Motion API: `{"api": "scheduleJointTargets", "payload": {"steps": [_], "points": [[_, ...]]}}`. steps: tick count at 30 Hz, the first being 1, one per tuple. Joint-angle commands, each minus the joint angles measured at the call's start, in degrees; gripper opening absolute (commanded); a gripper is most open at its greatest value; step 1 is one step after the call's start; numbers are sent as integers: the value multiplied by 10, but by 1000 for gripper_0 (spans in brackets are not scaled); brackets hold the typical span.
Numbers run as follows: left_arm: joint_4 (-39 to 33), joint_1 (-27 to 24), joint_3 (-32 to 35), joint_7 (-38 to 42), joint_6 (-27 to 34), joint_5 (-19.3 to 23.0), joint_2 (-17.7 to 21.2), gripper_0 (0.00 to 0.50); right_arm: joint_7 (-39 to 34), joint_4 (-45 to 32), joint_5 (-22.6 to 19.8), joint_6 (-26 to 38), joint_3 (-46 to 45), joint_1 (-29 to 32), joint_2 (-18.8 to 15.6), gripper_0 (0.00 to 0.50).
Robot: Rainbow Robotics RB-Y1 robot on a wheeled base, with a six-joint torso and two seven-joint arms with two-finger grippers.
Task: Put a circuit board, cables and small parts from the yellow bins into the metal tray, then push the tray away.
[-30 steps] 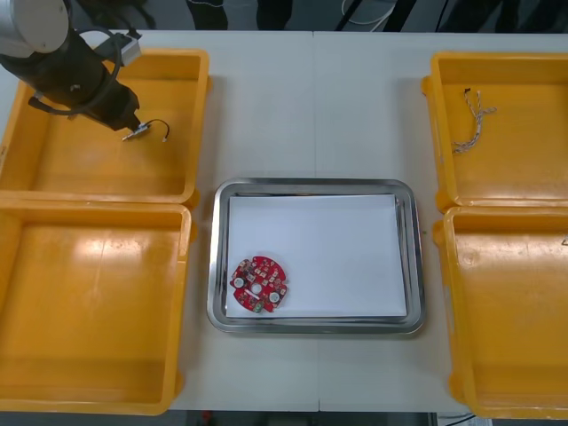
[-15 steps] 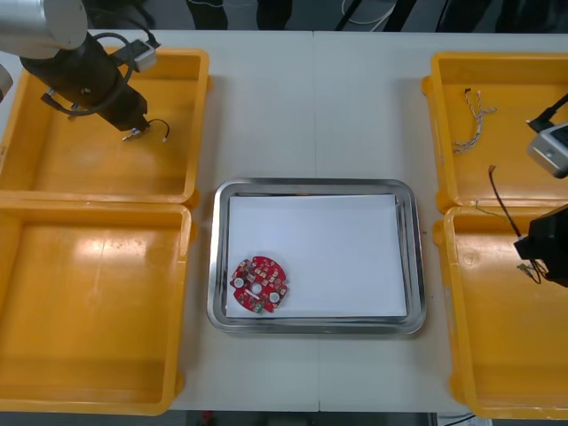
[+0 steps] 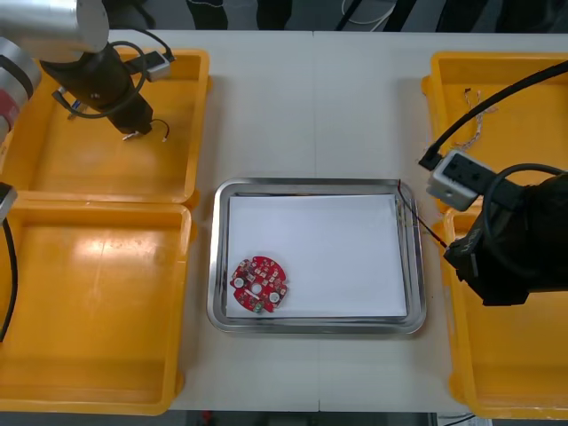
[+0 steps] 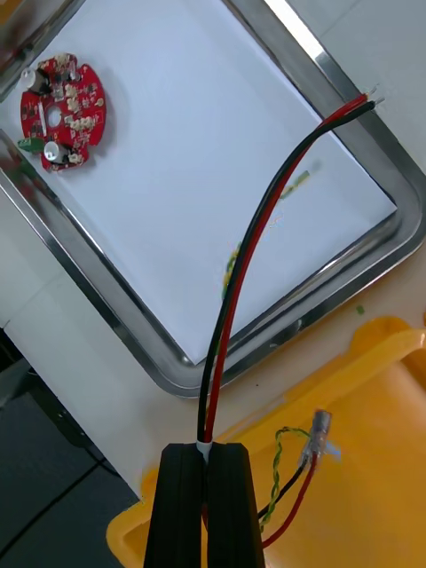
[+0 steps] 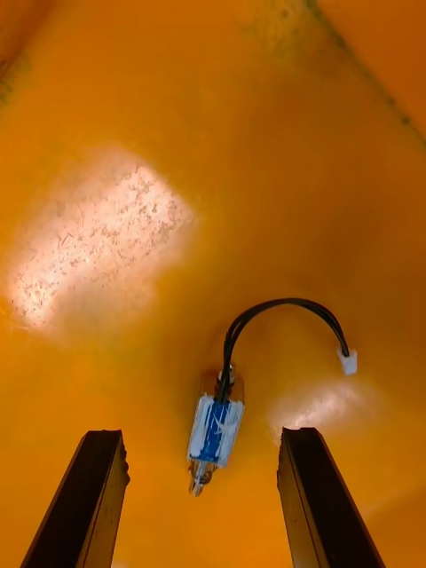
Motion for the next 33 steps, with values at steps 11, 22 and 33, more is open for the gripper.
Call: {"api": "scheduleJointTargets", "payload": {"steps": [11, 22, 33], "points": [[18, -32, -10, -39, -26, -16, -16, 500, 129, -6, 166, -2, 217, -83, 47, 0], [50, -31, -11, -53, -51, -15, -27, 500, 141, 21, 267, -1, 311, -90, 92, 0], [51, -22, -11, -58, -54, -12, -32, 500, 159, 114, 308, -4, 351, -89, 163, 0]]}}
